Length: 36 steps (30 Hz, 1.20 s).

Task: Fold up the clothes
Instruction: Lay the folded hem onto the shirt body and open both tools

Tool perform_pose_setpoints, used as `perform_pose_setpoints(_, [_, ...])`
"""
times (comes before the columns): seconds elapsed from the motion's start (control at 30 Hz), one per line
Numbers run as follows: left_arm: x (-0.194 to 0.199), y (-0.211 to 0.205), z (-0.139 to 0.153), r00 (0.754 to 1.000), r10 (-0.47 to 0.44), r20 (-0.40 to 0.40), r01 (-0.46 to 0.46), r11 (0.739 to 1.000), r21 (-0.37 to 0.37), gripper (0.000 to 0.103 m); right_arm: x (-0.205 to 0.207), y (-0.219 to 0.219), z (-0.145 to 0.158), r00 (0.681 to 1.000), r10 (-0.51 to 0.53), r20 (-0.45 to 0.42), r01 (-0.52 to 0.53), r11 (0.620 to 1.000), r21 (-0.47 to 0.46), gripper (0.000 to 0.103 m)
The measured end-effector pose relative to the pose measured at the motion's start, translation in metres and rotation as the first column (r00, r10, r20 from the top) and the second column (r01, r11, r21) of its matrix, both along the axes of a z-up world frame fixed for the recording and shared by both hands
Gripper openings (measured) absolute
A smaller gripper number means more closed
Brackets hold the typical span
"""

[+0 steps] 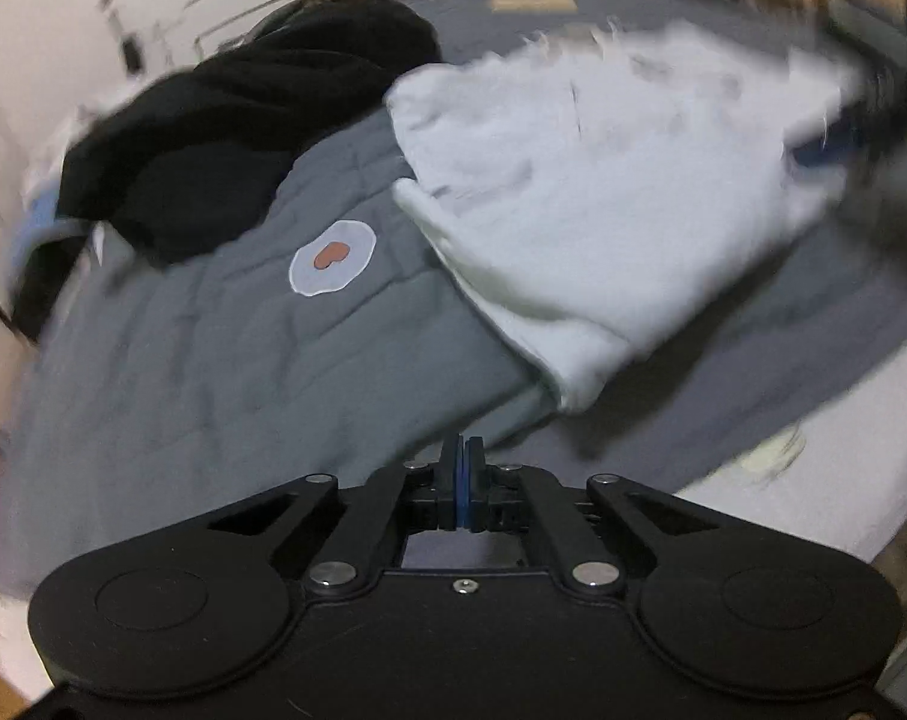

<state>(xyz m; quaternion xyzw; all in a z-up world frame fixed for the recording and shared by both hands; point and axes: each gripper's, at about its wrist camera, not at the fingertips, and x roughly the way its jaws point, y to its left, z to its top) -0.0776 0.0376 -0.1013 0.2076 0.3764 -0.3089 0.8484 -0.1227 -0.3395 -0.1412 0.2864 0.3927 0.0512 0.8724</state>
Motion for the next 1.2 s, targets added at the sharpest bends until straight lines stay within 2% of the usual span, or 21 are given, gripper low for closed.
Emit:
perform_pose_setpoints(0.1, [-0.003, 0.001, 0.008, 0.999, 0.024, -0.029, -0.026, 0.994, -0.106, 0.004, 0.000, 0.004, 0.006, 1.000, 0.007, 0.018, -0.007, 1.000, -0.011, 0.036])
perform_pose_setpoints(0.23, [0.008, 0.005, 0.001, 0.984, 0.117, -0.135, -0.147, 0.962, -0.231, 0.006, 0.000, 0.014, 0.016, 0.996, 0.059, 0.063, -0.060, 0.998, 0.023, 0.037])
perform_pose_setpoints(0.33, [0.013, 0.002, -0.005, 0.977, 0.160, -0.144, -0.190, 0.955, -0.228, 0.016, 0.000, 0.021, 0.024, 0.990, 0.097, 0.099, -0.103, 0.993, 0.050, 0.037])
perform_pose_setpoints(0.4, [0.014, 0.004, -0.004, 0.974, 0.184, -0.131, -0.211, 0.946, -0.247, 0.042, 0.002, 0.031, 0.030, 0.984, 0.130, 0.121, -0.138, 0.989, 0.058, 0.043])
perform_pose_setpoints(0.43, [0.014, 0.005, -0.003, 0.974, 0.191, -0.124, -0.217, 0.941, -0.261, 0.045, 0.006, 0.039, 0.033, 0.980, 0.152, 0.130, -0.160, 0.986, 0.054, 0.045])
perform_pose_setpoints(0.57, [0.014, 0.010, 0.000, 0.974, 0.204, -0.100, -0.225, 0.925, -0.305, 0.045, 0.030, 0.083, 0.039, 0.962, 0.237, 0.138, -0.232, 0.971, -0.055, 0.049])
perform_pose_setpoints(0.7, [0.013, 0.003, 0.000, 0.980, 0.166, -0.112, -0.195, 0.924, -0.329, 0.044, 0.055, 0.128, 0.045, 0.937, 0.321, 0.135, -0.297, 0.940, -0.169, 0.050])
perform_pose_setpoints(0.77, [0.013, -0.001, -0.001, 0.982, 0.153, -0.110, -0.181, 0.928, -0.324, 0.044, 0.068, 0.145, 0.047, 0.925, 0.356, 0.132, -0.317, 0.916, -0.247, 0.050])
perform_pose_setpoints(0.87, [0.014, -0.004, -0.003, 0.983, 0.144, -0.116, -0.174, 0.931, -0.321, 0.044, 0.082, 0.156, 0.043, 0.907, 0.409, 0.101, -0.346, 0.860, -0.374, 0.050])
perform_pose_setpoints(1.03, [0.018, -0.001, -0.003, 0.979, 0.160, -0.125, -0.193, 0.924, -0.329, 0.044, 0.100, 0.167, 0.029, 0.868, 0.497, 0.006, -0.419, 0.738, -0.529, 0.050])
perform_pose_setpoints(1.13, [0.017, -0.003, -0.002, 0.981, 0.154, -0.116, -0.185, 0.926, -0.331, 0.045, 0.111, 0.173, 0.021, 0.841, 0.539, -0.058, -0.457, 0.648, -0.609, 0.050])
perform_pose_setpoints(1.2, [0.018, -0.003, -0.001, 0.982, 0.151, -0.117, -0.182, 0.924, -0.335, 0.045, 0.118, 0.175, 0.010, 0.828, 0.550, -0.110, -0.500, 0.634, -0.590, 0.051])
